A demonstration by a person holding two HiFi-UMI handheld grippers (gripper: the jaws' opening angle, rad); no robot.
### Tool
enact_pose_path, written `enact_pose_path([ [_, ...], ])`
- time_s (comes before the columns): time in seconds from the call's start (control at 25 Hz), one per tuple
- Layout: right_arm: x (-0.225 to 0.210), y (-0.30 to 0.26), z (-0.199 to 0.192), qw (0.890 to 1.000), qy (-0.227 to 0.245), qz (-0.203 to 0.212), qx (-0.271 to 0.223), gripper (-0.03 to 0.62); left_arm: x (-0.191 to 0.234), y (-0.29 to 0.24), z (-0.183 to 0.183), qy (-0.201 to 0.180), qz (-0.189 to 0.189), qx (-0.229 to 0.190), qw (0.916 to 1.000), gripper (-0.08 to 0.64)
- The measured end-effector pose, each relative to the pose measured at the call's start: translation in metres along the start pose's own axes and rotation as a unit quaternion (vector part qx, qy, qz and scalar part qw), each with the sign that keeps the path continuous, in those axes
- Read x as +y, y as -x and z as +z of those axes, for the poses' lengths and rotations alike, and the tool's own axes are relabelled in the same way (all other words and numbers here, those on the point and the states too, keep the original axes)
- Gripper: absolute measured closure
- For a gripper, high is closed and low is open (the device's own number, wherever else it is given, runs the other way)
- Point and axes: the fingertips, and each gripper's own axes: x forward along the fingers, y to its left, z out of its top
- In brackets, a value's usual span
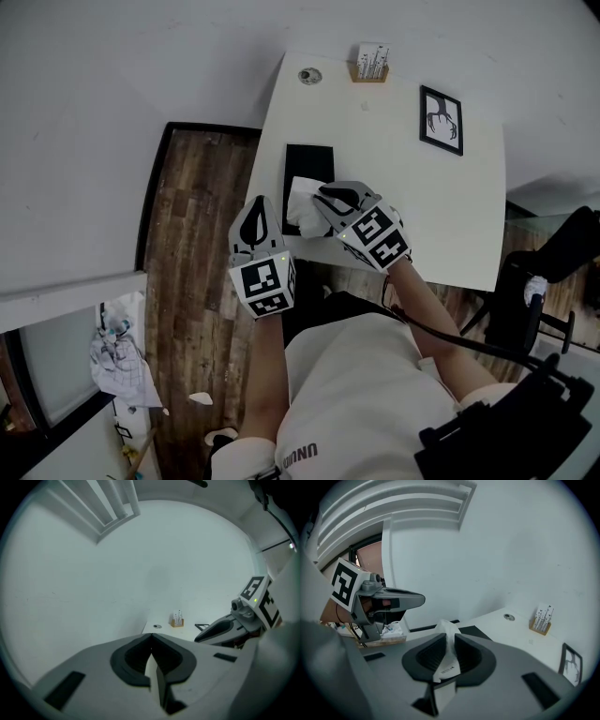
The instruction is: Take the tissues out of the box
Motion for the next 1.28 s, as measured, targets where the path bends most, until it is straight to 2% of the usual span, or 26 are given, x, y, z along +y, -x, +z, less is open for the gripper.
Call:
enact_pose_path([
  [0.32, -0.002, 0.008, 0.012, 1.000, -0.003, -0.010, -0.020, 0.522, -0.003, 0.002, -0.001, -0.016, -0.003, 0.007, 0.9999, 0.548],
  [0.72, -0.014, 0.017, 0.029, 0.998, 0.002, -0.036, -0.046, 0.522, -0.001, 0.003, 0.010, -0.016, 0.000, -0.005, 0.9999, 0.548],
  [1.28, -0.020, 0.027, 0.049, 0.996, 0.009, -0.043, -0.077, 0.523, -0.007, 0.005, 0.036, -0.030, -0.014, -0.033, 0.9989, 0.548],
])
